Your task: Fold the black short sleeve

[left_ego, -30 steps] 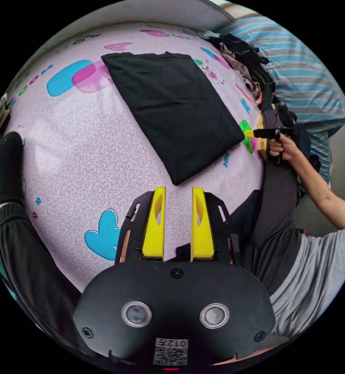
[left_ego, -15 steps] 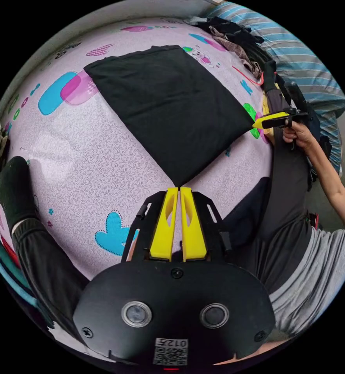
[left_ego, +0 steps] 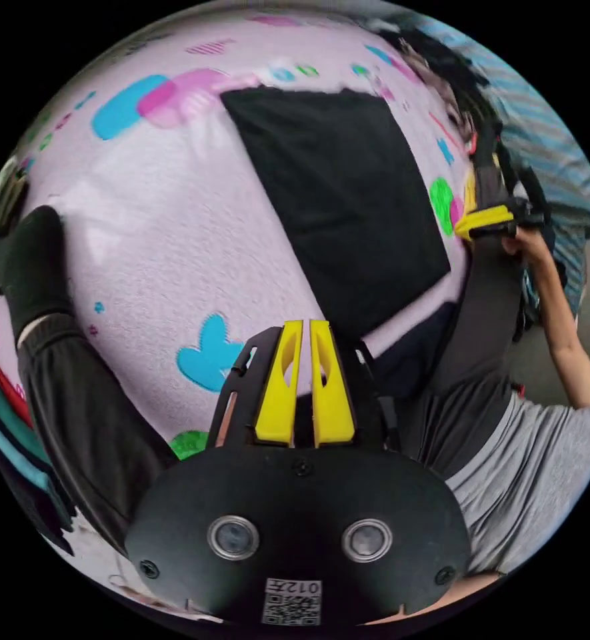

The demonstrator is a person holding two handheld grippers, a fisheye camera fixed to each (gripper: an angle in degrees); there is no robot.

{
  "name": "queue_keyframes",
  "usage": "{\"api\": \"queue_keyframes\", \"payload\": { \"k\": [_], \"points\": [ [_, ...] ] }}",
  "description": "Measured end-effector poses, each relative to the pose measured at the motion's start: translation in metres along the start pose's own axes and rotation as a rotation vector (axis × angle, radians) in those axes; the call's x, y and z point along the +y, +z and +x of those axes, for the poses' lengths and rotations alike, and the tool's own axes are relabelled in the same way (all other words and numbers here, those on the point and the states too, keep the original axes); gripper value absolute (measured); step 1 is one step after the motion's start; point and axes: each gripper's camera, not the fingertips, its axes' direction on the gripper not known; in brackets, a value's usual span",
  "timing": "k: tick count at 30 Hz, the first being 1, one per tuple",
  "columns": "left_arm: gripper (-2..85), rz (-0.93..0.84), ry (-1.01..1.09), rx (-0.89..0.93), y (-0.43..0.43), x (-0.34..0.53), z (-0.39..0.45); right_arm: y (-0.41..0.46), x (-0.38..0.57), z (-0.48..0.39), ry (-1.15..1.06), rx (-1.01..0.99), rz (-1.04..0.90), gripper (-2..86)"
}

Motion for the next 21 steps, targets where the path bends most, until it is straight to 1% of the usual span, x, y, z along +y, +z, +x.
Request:
{"api": "queue_keyframes", "payload": {
  "k": [1,2,4,6,9,15,21],
  "points": [
    [2.2,0.103,-0.038,0.015,-0.012,-0.006,-0.012,-0.014,-0.003,0.009,0.027,-0.005,0.113,3.3],
    [2.6,0.153,-0.06,0.03,-0.016,-0.01,-0.019,-0.025,-0.007,0.019,0.06,-0.019,0.221,3.6],
    [3.7,0.308,-0.139,0.112,-0.026,-0.028,-0.043,-0.036,-0.013,0.035,0.114,-0.044,0.347,3.9],
    [4.5,0.373,-0.171,0.174,-0.026,-0.044,-0.058,-0.039,-0.022,0.049,0.154,-0.065,0.419,4.6],
    [5.7,0.38,-0.173,0.217,-0.02,-0.068,-0.072,-0.036,-0.037,0.065,0.195,-0.064,0.468,6.1],
    [6.7,0.341,-0.11,0.203,-0.007,-0.089,-0.078,-0.019,-0.055,0.077,0.205,-0.063,0.48,7.8],
    [2.7,0.327,-0.072,0.186,0.009,-0.082,-0.069,0.001,-0.041,0.067,0.167,-0.076,0.49,1.3]
  ]
}}
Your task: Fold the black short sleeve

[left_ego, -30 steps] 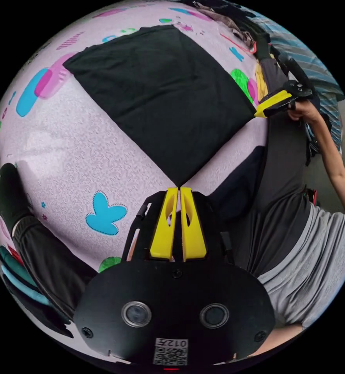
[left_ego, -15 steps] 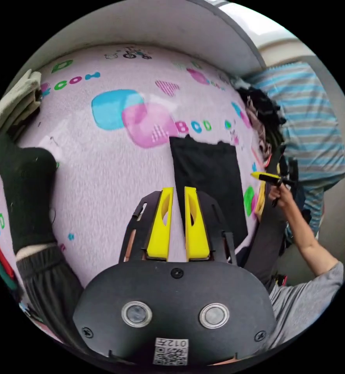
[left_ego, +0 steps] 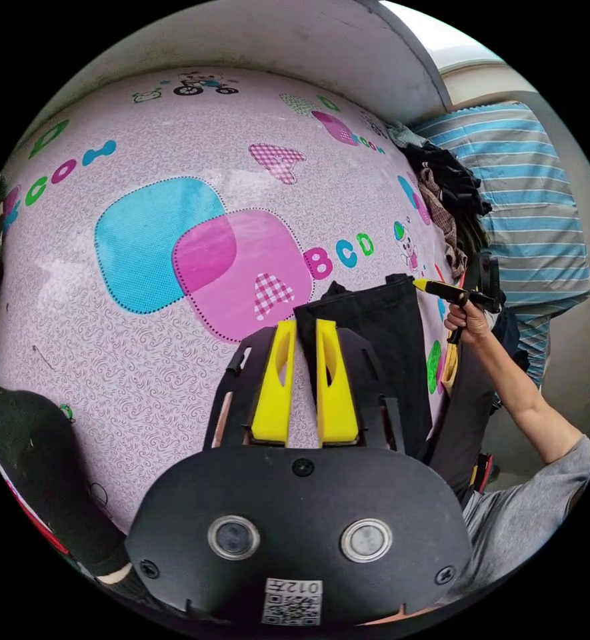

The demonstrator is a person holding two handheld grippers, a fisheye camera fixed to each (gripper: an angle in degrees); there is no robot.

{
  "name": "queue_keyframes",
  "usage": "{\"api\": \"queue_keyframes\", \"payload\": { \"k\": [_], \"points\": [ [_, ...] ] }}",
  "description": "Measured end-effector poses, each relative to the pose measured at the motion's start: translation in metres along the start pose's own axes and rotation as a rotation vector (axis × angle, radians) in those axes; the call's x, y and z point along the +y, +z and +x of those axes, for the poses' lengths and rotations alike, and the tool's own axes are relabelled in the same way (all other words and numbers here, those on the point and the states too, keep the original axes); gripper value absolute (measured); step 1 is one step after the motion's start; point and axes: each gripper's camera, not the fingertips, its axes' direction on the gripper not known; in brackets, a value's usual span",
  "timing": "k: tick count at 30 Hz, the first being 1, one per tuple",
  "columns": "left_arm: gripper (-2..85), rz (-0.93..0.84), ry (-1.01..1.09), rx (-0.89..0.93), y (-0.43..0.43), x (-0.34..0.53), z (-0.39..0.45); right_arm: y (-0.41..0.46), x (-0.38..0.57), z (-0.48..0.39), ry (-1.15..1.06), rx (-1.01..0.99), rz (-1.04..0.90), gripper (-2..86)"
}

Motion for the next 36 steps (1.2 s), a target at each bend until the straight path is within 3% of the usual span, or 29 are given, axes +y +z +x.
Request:
{"api": "queue_keyframes", "payload": {
  "k": [8,12,17,21,24,31,36],
  "points": [
    [0.2,0.079,0.159,0.021,-0.023,0.029,0.038,-0.02,0.052,-0.014,-0.024,-0.068,0.128,-0.4],
    [0.2,0.003,0.087,-0.015,0.008,0.03,0.032,-0.006,0.07,-0.008,0.041,-0.035,0.123,-0.2],
    [0.4,0.019,0.016,-0.042,0.037,0.053,0.027,0.017,0.097,-0.022,0.064,0.06,0.106,0.7],
    [0.4,0.159,-0.084,-0.119,0.02,0.096,0.035,0.011,0.122,-0.055,0.04,0.207,0.161,4.1],
    [0.4,0.271,-0.043,-0.141,0.005,0.141,0.073,0.006,0.157,-0.101,0.007,0.251,0.243,6.9],
    [-0.1,0.276,-0.034,-0.36,0.087,0.244,0.192,0.08,0.247,-0.2,-0.049,0.403,0.301,9.4],
    [-0.1,0.239,-0.079,-0.415,0.133,0.278,0.199,0.126,0.27,-0.207,0.001,0.489,0.239,9.9]
  ]
}}
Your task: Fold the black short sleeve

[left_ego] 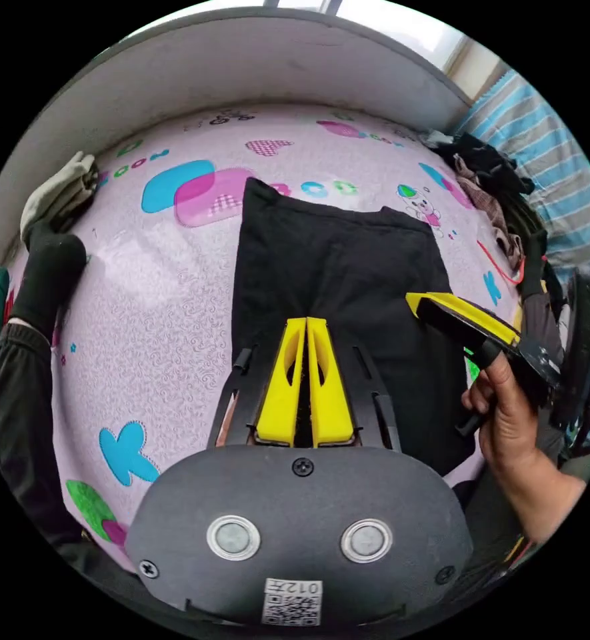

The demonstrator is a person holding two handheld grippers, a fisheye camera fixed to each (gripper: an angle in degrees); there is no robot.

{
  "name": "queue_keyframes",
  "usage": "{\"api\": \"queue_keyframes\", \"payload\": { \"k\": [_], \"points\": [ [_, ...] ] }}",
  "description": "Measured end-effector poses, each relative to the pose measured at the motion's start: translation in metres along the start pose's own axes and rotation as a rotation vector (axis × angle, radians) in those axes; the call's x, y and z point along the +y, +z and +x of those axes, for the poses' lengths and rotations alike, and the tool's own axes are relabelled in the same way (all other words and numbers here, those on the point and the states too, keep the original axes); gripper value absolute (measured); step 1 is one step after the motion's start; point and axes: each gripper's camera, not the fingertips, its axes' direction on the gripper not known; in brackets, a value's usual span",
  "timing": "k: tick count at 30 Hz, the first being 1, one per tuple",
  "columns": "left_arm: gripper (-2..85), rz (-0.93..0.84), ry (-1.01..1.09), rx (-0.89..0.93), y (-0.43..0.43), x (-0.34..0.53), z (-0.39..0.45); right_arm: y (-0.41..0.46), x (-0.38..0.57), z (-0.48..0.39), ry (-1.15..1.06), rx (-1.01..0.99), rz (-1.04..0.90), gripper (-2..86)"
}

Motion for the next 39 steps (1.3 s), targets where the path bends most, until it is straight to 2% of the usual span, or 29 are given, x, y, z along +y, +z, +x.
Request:
{"api": "queue_keyframes", "payload": {
  "k": [3,7,11,15,19,22,26,30,32,39],
  "points": [
    [-0.1,0.054,0.133,-0.037,0.002,0.021,0.012,-0.001,0.02,-0.007,-0.034,-0.014,0.09,9.9],
    [-0.1,0.11,0.223,-0.106,0.006,0.045,0.031,-0.001,0.033,-0.019,-0.047,-0.001,0.083,10.0],
    [-0.1,0.109,0.231,-0.122,0.009,0.055,0.039,0.0,0.041,-0.033,-0.07,0.033,0.075,9.9],
    [0.1,0.089,0.168,0.038,0.013,0.059,0.022,-0.003,0.048,-0.027,-0.058,-0.044,0.075,10.0],
    [0.5,-0.012,0.06,0.185,0.004,0.057,0.008,-0.02,0.054,-0.024,-0.008,-0.157,0.02,11.2],
    [0.7,0.085,0.022,0.229,-0.02,0.066,0.024,-0.042,0.069,-0.042,0.017,-0.157,0.11,11.2],
    [0.7,0.119,0.014,0.187,-0.016,0.075,0.054,-0.039,0.08,-0.069,0.05,-0.132,0.135,10.6],
    [0.6,0.014,0.028,0.039,0.02,0.086,0.065,-0.017,0.088,-0.078,0.019,0.012,0.074,8.7],
    [0.5,0.099,0.11,0.019,0.019,0.098,0.067,-0.019,0.091,-0.08,0.002,0.0,0.094,8.5],
    [0.6,0.087,0.112,0.1,0.016,0.088,0.059,-0.022,0.083,-0.09,-0.016,0.045,0.082,8.4]
  ]
}}
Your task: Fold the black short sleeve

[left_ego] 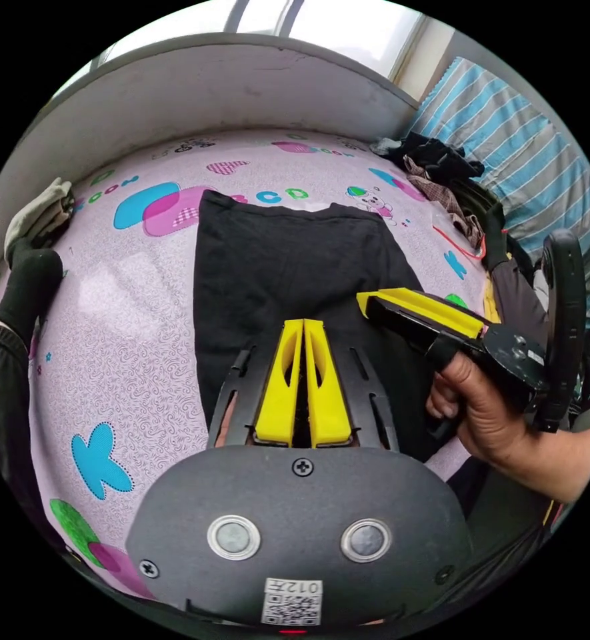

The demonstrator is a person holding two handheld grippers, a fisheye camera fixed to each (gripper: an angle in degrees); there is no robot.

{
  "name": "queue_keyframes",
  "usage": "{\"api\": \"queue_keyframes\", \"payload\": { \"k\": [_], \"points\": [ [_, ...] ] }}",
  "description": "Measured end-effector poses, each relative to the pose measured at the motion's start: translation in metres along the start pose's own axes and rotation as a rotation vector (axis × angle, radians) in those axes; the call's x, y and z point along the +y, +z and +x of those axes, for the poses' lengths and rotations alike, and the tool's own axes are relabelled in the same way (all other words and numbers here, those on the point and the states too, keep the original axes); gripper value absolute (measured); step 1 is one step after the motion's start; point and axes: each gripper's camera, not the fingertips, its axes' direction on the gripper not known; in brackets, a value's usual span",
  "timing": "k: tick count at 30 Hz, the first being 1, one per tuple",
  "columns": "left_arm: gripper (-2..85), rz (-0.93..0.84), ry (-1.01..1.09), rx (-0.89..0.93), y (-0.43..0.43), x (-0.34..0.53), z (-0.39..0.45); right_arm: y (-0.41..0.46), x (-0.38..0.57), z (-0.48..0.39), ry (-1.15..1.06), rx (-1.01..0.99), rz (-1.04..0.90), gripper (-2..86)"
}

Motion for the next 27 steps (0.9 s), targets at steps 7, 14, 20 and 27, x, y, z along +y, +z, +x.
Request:
{"api": "queue_keyframes", "payload": {
  "k": [7,14,20,27],
  "points": [
    [0.7,-0.141,0.255,0.176,-0.047,-0.017,0.018,-0.05,-0.007,0.008,-0.323,-0.217,-0.143,5.2],
    [0.4,-0.322,0.539,0.242,-0.043,-0.006,0.048,-0.073,0.013,-0.003,-0.698,-0.272,-0.234,4.9],
    [0.0,-0.383,0.643,0.113,-0.038,-0.006,0.053,-0.058,0.014,-0.008,-0.909,-0.25,-0.344,4.5],
    [0.1,-0.326,0.652,0.093,-0.07,-0.022,0.053,-0.085,-0.013,-0.002,-0.83,-0.321,-0.34,6.4]
  ]
}}
